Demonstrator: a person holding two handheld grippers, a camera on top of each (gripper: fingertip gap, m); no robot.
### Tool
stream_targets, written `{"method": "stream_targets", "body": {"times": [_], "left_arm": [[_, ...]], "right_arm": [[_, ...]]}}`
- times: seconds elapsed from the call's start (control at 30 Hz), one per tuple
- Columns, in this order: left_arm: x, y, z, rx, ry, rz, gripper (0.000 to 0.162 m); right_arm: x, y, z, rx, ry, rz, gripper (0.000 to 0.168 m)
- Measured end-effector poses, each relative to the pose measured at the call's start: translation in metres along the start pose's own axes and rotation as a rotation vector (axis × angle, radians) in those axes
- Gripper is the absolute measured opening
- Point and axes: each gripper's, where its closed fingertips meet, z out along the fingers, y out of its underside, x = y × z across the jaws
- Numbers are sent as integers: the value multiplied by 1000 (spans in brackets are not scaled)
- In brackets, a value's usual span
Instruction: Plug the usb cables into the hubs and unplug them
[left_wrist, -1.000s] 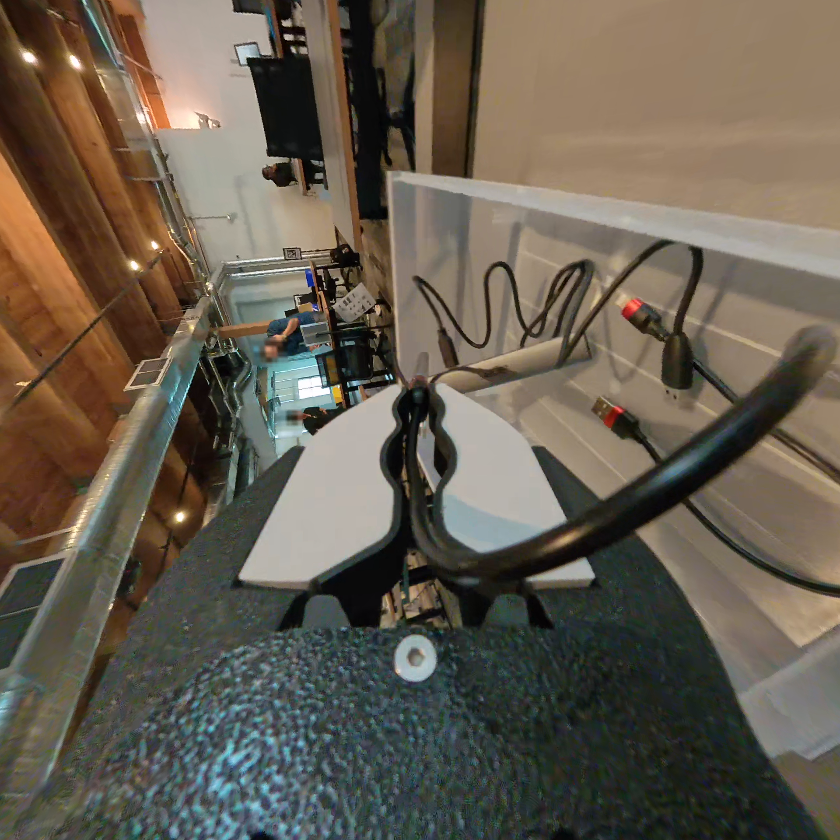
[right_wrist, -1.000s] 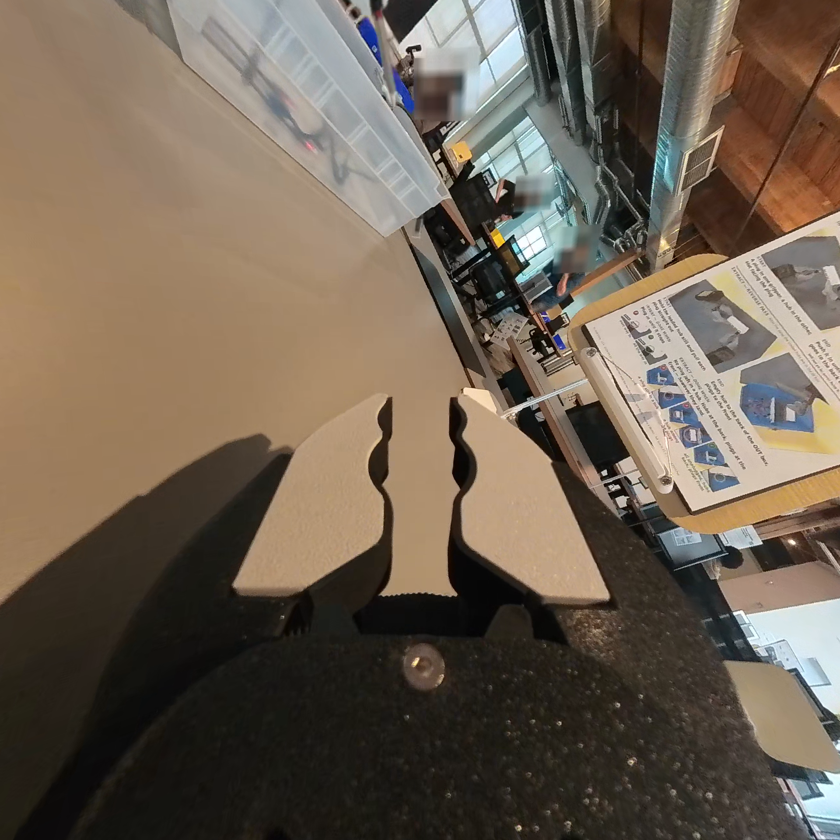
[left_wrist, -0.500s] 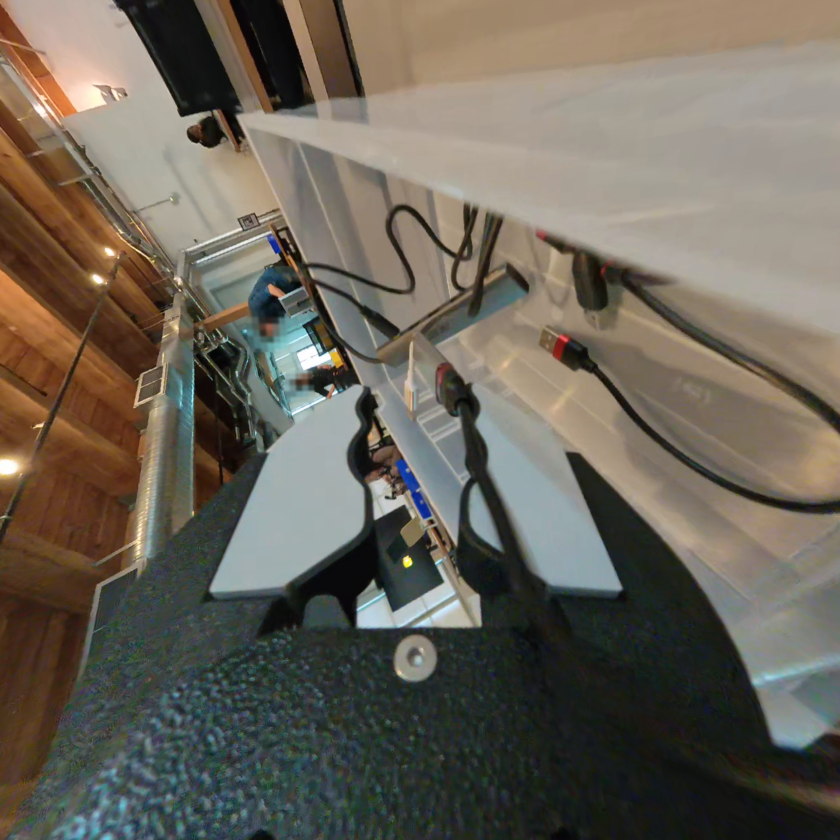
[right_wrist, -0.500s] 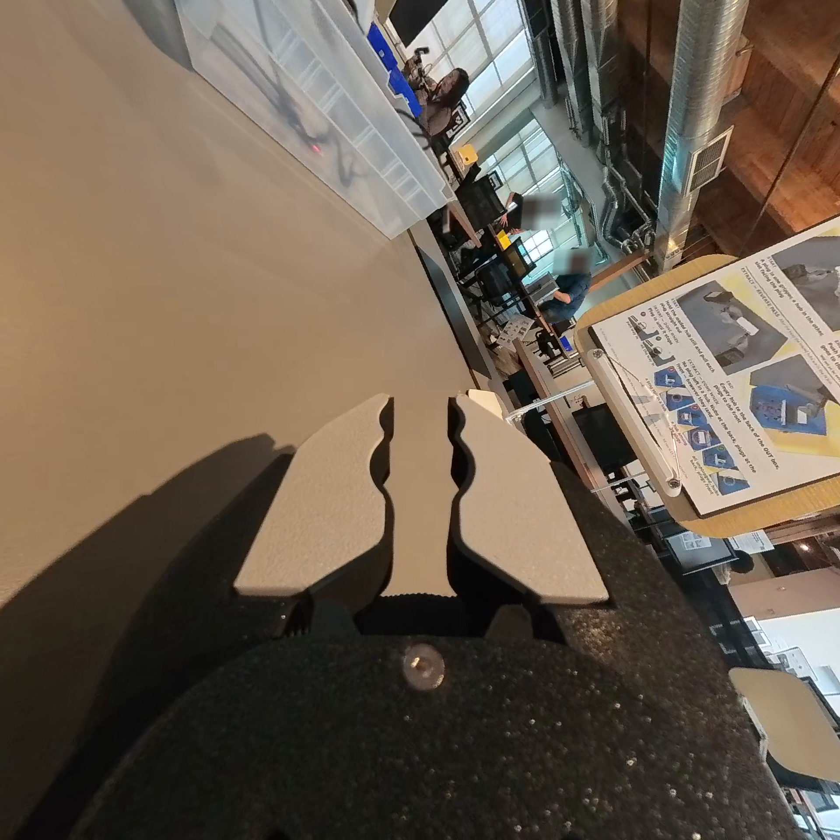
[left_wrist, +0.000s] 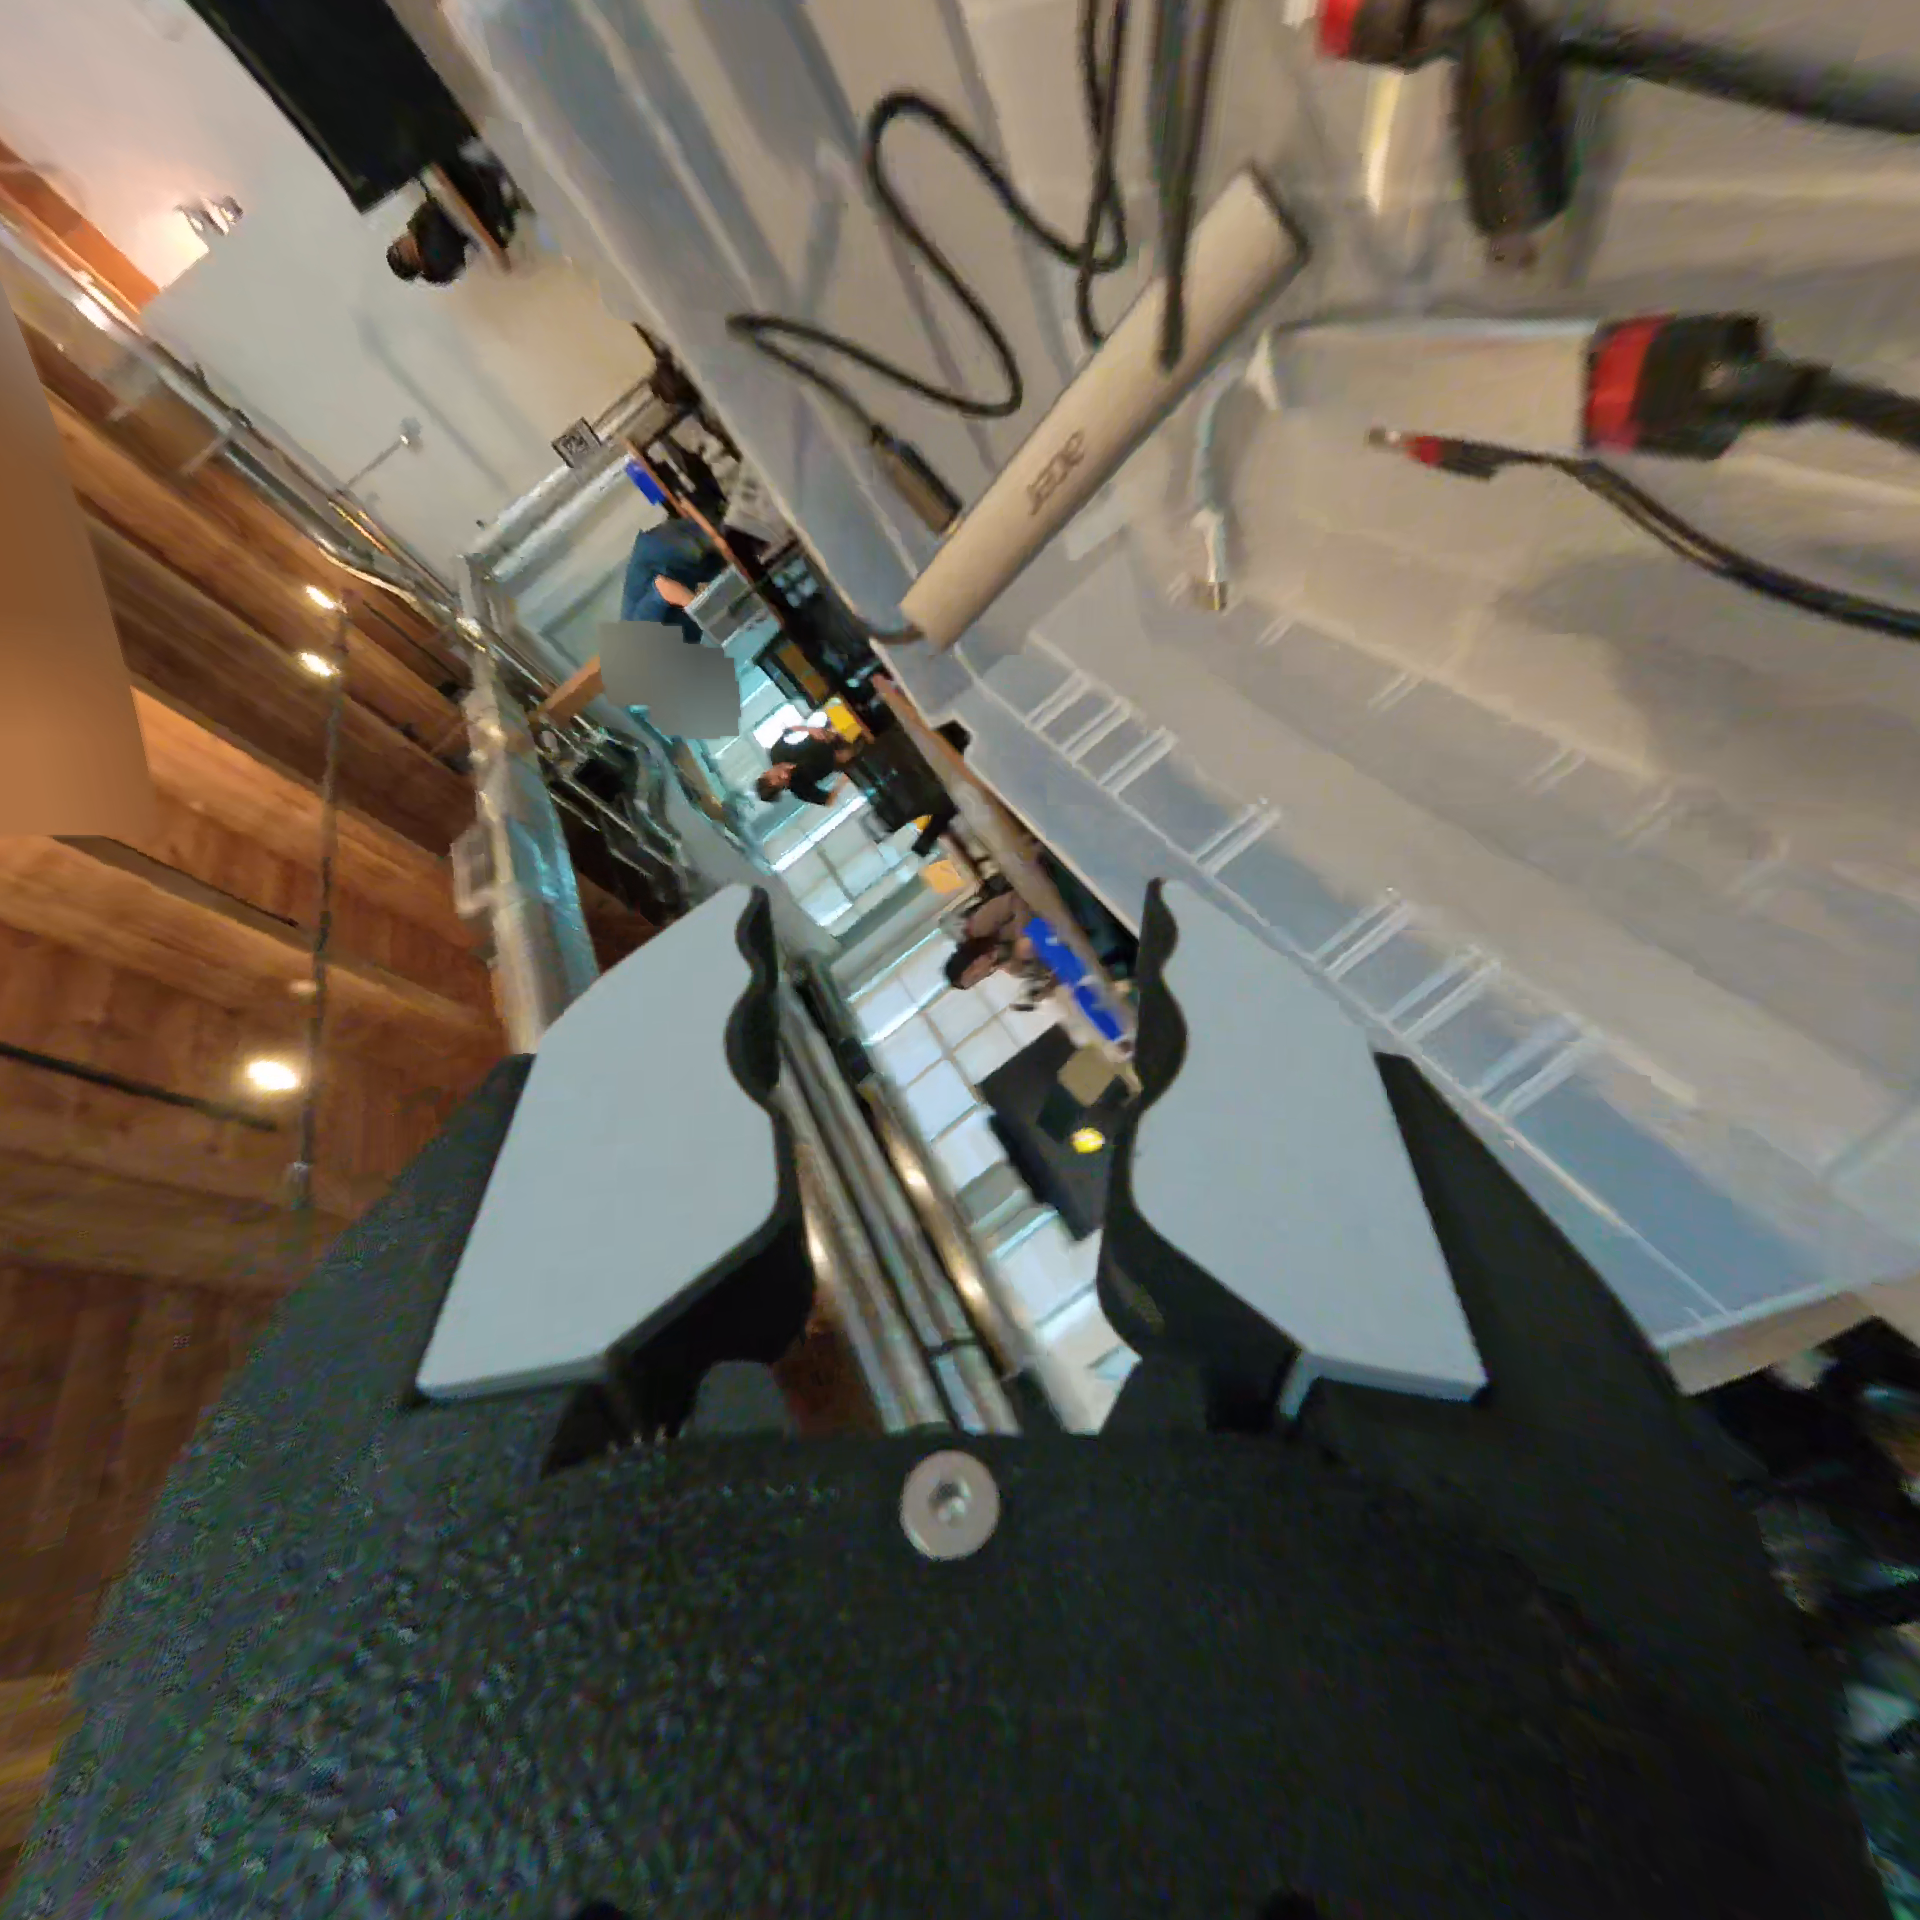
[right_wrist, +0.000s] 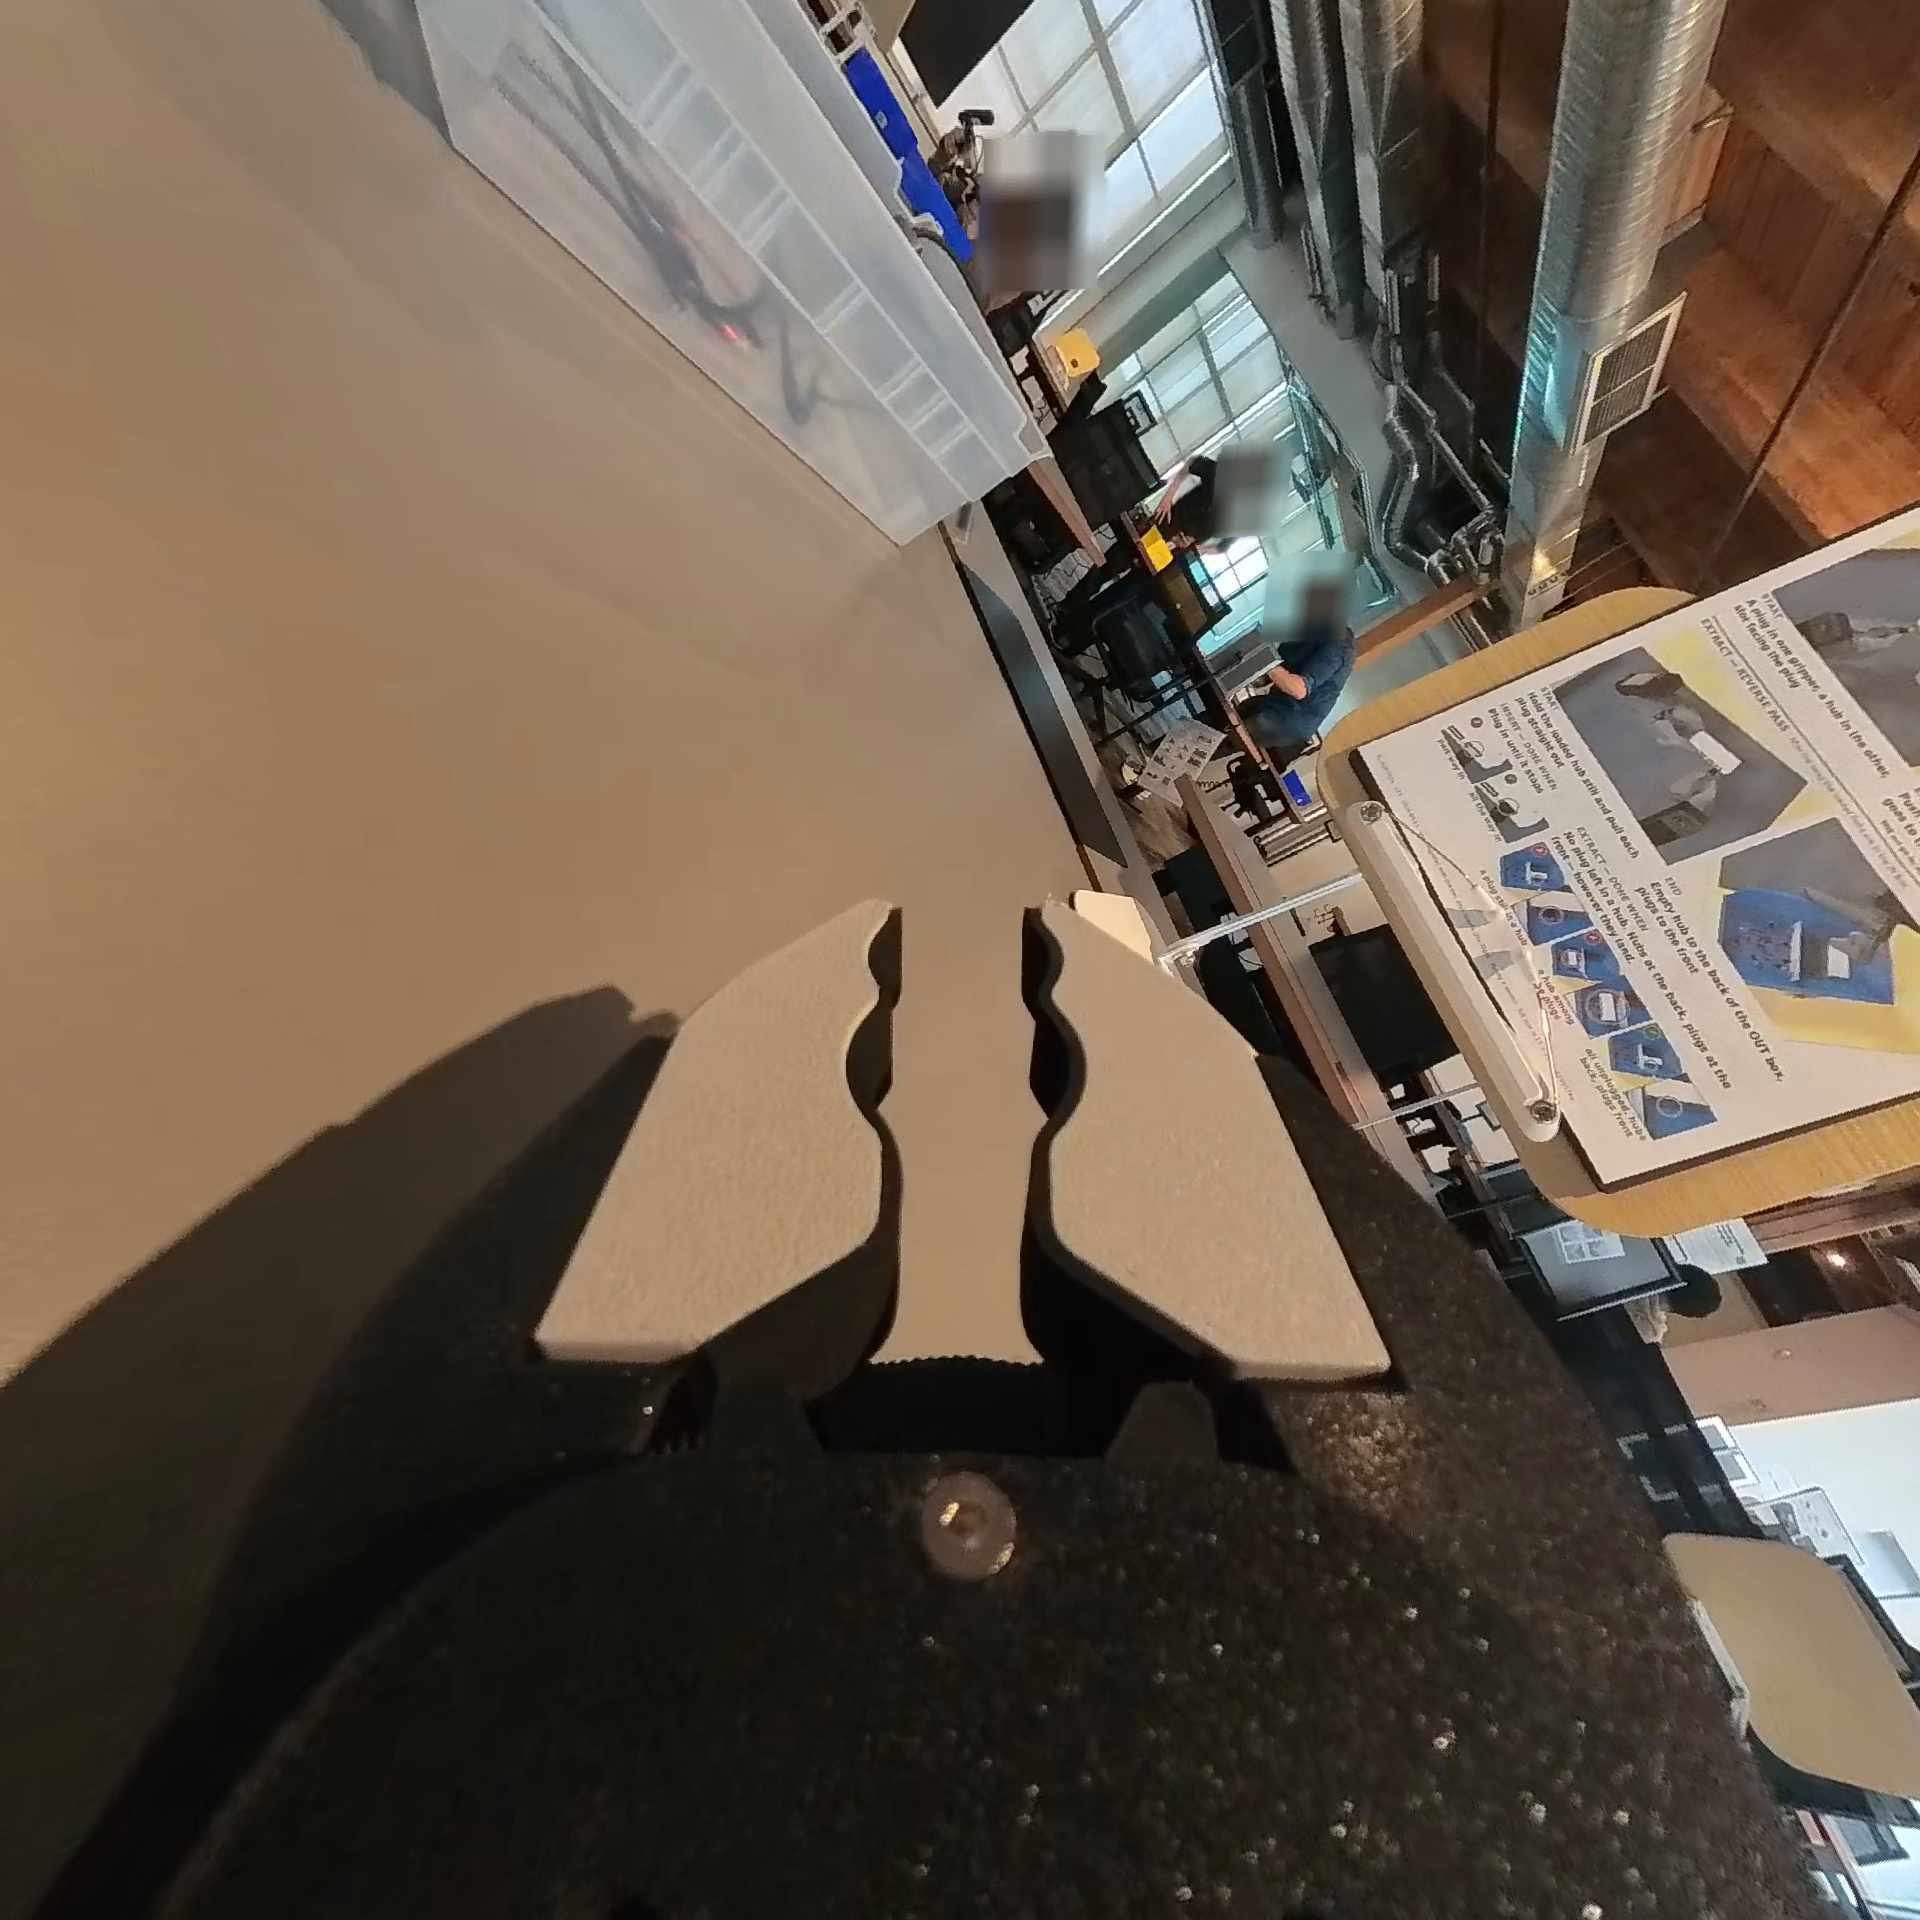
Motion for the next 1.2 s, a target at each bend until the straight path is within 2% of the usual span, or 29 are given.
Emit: {"method": "stream_targets", "body": {"times": [0.07, 0.17, 0.3, 0.4, 0.6, 0.87, 0.97, 1.0, 1.2], "left_arm": [[-6, 4, 1, 33, 69, -202, 64], [-21, -7, 9, 157, 217, -674, 53], [-41, -32, 34, 331, 556, -1312, 44], [-52, -38, 61, 351, 717, -1558, 38], [-33, -26, 112, 146, 803, -1635, 31], [-10, -30, 146, 68, 834, -1674, 29], [-7, -31, 149, 83, 843, -1681, 17], [-9, -31, 148, 96, 842, -1695, 4], [-36, -19, 120, 209, 752, -1697, 3]], "right_arm": [[0, -1, 0, 2, -2, 0, 22], [-1, -1, 0, 4, -5, -5, 22], [-1, -2, 0, 6, -1, -17, 21], [-1, -3, -1, 9, 2, -28, 21], [-3, -3, -1, 12, -9, -26, 21], [-4, -1, 1, 10, -34, 9, 21], [-4, -1, 2, 9, -35, 16, 21], [-4, 0, 2, 7, -35, 16, 21], [-4, -1, 2, 9, -34, 17, 21]]}}
